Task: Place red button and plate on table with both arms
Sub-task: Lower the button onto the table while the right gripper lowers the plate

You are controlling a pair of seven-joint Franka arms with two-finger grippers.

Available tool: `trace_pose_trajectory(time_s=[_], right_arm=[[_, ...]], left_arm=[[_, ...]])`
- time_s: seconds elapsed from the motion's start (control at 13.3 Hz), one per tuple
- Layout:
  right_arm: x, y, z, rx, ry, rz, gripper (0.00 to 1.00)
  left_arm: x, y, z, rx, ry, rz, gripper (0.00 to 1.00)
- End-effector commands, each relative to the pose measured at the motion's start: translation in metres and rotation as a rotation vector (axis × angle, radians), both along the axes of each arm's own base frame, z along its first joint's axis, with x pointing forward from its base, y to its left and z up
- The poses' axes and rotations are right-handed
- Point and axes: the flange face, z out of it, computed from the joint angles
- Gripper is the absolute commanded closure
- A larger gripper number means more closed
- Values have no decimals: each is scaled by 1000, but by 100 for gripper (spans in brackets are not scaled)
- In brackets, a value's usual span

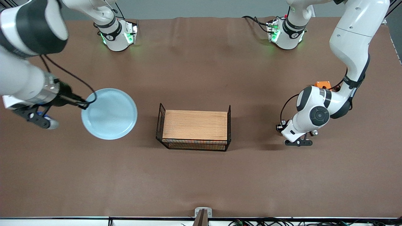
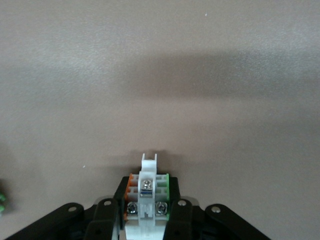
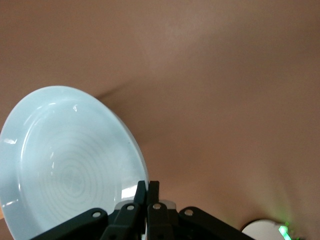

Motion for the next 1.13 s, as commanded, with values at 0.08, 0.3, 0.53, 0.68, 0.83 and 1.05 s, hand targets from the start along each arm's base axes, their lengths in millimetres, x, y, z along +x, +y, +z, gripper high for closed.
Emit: trace_pose_trajectory(time_s=[0.08,0.3,0.53,0.68,0.83,1.05], right_arm=[[8,-95,-47,54,-59,183,99],[5,-189,-111,91,-149,324,99],[-2,-261,-183,192,-216,400,99],[-3,-286,-223,241,-242,420,100],[-3,-303,-260,247,-249,438,100],[-7,-309,-323,322,-255,440,100]], left_arm=[[5,-2,1,8,-21,-1,59],[7,1,9,12,-31,-1,0],[16,6,39,16,-79,-1,0],[22,17,68,21,-119,10,0],[19,22,108,54,-120,14,0],[11,46,163,92,-120,17,0]])
